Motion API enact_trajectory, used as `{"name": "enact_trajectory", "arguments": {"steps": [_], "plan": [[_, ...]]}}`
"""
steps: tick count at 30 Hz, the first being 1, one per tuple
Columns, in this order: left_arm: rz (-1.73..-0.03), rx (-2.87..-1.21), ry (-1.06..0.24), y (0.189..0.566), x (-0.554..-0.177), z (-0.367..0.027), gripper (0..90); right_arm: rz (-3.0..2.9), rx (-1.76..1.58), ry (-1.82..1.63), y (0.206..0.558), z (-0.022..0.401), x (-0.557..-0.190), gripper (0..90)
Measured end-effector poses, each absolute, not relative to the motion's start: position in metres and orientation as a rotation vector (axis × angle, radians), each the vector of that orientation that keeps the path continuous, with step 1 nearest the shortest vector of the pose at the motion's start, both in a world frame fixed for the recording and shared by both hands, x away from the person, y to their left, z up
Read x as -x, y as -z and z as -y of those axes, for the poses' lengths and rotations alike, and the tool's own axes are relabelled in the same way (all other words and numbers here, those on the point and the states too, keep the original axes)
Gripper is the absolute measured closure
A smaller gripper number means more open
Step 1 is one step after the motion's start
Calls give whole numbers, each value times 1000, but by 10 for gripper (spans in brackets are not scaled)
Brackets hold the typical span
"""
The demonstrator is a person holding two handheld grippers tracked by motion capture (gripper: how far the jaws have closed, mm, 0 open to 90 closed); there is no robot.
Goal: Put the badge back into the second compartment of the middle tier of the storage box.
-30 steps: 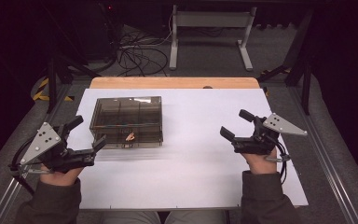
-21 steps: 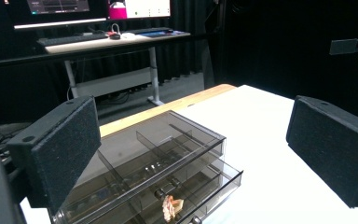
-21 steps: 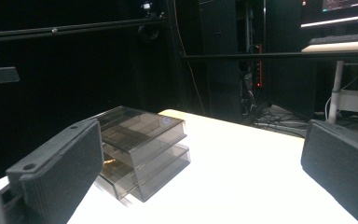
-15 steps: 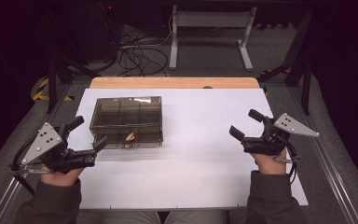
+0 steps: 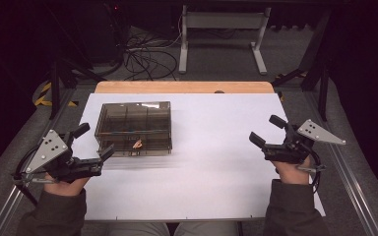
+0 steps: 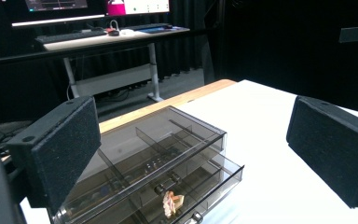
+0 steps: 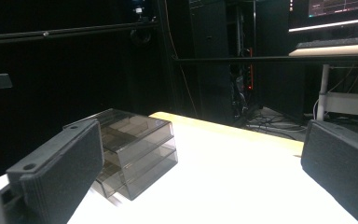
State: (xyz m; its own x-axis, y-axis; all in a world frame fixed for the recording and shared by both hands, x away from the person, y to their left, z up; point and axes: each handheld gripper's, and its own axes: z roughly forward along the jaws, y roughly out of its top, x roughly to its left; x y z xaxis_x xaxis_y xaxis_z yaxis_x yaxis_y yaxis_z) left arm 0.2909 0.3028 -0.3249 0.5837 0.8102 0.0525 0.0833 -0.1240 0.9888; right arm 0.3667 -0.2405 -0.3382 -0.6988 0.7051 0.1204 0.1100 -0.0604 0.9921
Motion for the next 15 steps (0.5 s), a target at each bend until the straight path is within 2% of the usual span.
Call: {"name": "enact_trajectory", "arguments": {"steps": [15], "plan": [[-770, -1607, -738, 327, -292, -301, 35, -1788, -869, -1797, 339, 243, -367, 0]]}}
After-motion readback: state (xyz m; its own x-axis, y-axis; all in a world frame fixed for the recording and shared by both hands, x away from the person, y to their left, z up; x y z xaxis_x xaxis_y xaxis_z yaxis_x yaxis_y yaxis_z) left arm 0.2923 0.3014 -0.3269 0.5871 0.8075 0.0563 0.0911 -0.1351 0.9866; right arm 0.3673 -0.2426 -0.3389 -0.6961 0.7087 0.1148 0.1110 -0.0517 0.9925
